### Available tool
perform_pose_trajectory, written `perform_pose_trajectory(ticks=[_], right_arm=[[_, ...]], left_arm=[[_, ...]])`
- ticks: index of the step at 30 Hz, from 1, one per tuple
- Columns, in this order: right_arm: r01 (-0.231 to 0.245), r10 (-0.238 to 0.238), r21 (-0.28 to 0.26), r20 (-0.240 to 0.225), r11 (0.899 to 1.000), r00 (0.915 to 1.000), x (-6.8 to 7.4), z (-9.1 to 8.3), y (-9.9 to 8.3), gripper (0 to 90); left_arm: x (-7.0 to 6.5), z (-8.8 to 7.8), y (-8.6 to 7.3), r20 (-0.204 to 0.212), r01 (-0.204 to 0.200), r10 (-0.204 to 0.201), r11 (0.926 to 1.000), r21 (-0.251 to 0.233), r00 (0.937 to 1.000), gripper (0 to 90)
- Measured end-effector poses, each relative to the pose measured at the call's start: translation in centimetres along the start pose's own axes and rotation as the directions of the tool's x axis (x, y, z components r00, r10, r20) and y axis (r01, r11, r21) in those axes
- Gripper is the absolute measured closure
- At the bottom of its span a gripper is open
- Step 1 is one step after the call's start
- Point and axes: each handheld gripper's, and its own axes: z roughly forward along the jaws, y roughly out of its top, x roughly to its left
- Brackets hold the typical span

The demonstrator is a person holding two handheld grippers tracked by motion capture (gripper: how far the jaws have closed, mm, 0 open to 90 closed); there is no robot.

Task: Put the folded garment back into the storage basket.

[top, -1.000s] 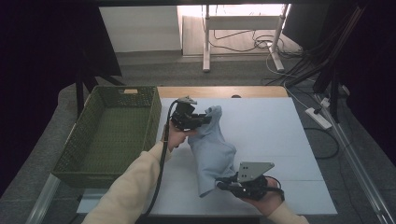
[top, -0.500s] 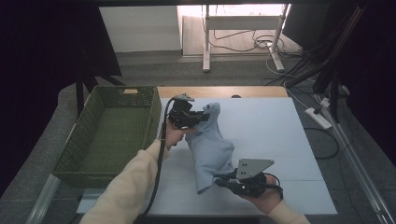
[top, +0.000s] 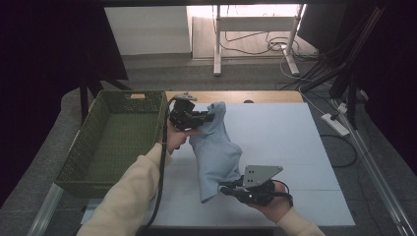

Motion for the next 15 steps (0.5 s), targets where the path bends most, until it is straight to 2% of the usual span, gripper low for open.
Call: perform_pose_trajectory(ticks=[15], right_arm=[[0.035,-0.035,-0.02,-0.02,0.999,0.9992,-0.4,2.1,2.0,82.2]], left_arm=[[1.4,-3.5,0.5,-0.036,0.012,-0.014,0.9989,-0.045,0.9992,76.3]])
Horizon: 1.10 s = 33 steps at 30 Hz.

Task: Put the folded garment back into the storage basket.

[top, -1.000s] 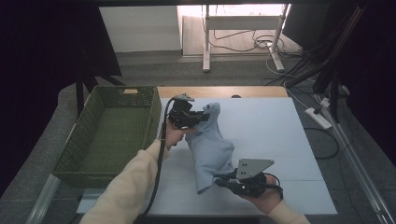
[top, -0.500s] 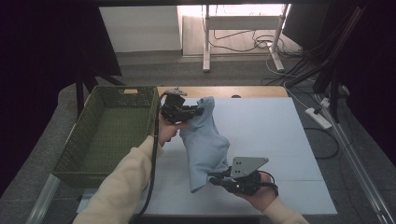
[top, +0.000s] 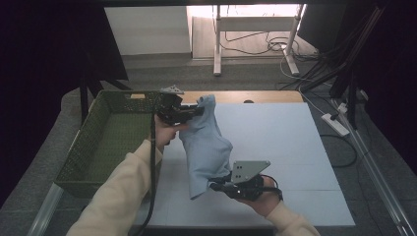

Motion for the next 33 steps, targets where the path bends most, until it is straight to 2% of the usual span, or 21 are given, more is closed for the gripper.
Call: perform_pose_trajectory(ticks=[15,33], right_arm=[[0.022,-0.022,-0.024,-0.014,0.999,0.9997,-0.6,2.5,2.0,82.2],[0.031,-0.031,-0.033,-0.019,0.999,0.9993,-1.0,3.5,3.1,82.1]], left_arm=[[1.8,-3.0,0.0,-0.036,0.014,-0.015,0.9996,-0.025,0.9992,76.3],[2.5,-4.7,0.0,-0.056,0.014,-0.016,0.9992,-0.037,0.9983,76.3]])
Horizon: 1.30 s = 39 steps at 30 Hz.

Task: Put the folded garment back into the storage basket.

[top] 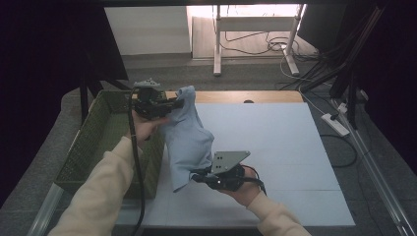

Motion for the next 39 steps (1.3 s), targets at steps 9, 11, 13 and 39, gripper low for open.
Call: perform_pose_trajectory(ticks=[9,11,13,39], right_arm=[[0.008,-0.008,-0.011,-0.008,1.0,0.9999,-0.2,0.8,0.8,82.2],[0.01,-0.01,-0.013,-0.007,1.0,0.9999,-0.3,1.0,1.0,82.1],[0.012,-0.012,-0.012,-0.012,1.0,0.9999,-0.3,1.3,1.2,82.2],[0.03,-0.032,-0.033,-0.036,0.999,0.9989,-0.8,5.6,4.3,82.1]], left_arm=[[0.6,-1.2,0.1,-0.015,0.002,-0.003,0.9999,-0.012,0.9999,76.3],[0.8,-1.5,0.1,-0.019,0.004,-0.005,0.9999,-0.014,0.9998,76.3],[1.0,-1.9,0.1,-0.022,0.007,-0.007,0.9998,-0.02,0.9997,76.3],[4.6,-6.6,-0.2,-0.061,0.028,-0.031,0.998,-0.056,0.9976,76.3]])
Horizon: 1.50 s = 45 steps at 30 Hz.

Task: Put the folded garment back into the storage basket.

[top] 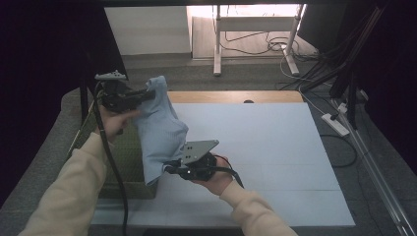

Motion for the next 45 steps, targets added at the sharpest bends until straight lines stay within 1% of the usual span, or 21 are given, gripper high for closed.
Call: perform_pose_trajectory(ticks=[4,9,13,18,25,35,38,42,43,45], right_arm=[[0.005,-0.005,-0.001,0.0,1.0,1.0,-0.2,0.4,0.2,82.1],[0.002,-0.002,-0.001,0.0,1.0,1.0,-0.4,0.9,0.5,82.1],[0.001,-0.001,0.0,-0.003,1.0,1.0,-0.6,1.3,0.8,82.1],[0.0,0.0,-0.001,-0.004,1.0,1.0,-0.8,1.9,1.1,82.1],[0.005,-0.005,-0.005,-0.012,1.0,0.9999,-1.0,2.7,1.5,82.1],[0.014,-0.014,0.004,-0.026,1.0,0.9996,-1.3,3.8,2.2,82.1],[0.01,-0.01,0.001,-0.03,1.0,0.9995,-1.3,4.4,2.4,82.1],[0.017,-0.017,0.005,-0.039,1.0,0.9991,-1.4,5.2,2.7,82.1],[0.017,-0.017,0.005,-0.039,1.0,0.9991,-1.4,5.2,2.7,82.1],[0.017,-0.017,0.003,-0.043,1.0,0.9989,-1.4,5.9,2.9,82.1]], left_arm=[[0.4,-0.3,0.1,-0.005,0.003,-0.003,1.0,-0.002,1.0,76.3],[0.8,-0.4,0.2,-0.011,-0.003,0.003,1.0,0.002,0.9999,76.3],[1.2,-0.6,0.2,-0.019,0.004,-0.004,1.0,0.003,0.9998,76.3],[1.7,-1.1,0.1,-0.035,0.014,-0.014,0.9999,0.0,0.9993,76.3],[2.3,-1.7,0.0,-0.049,0.017,-0.017,0.9999,-0.002,0.9986,76.3],[3.2,-2.6,-0.1,-0.07,0.023,-0.023,0.9997,-0.005,0.9973,76.3],[3.6,-3.0,-0.3,-0.077,0.028,-0.028,0.9996,-0.003,0.9967,76.3],[4.1,-3.5,-0.6,-0.09,0.032,-0.032,0.9995,-0.001,0.9954,76.3],[4.1,-3.5,-0.6,-0.09,0.032,-0.032,0.9995,-0.001,0.9954,76.3],[4.5,-3.9,-0.8,-0.099,0.04,-0.04,0.9992,-0.001,0.9943,76.3]])
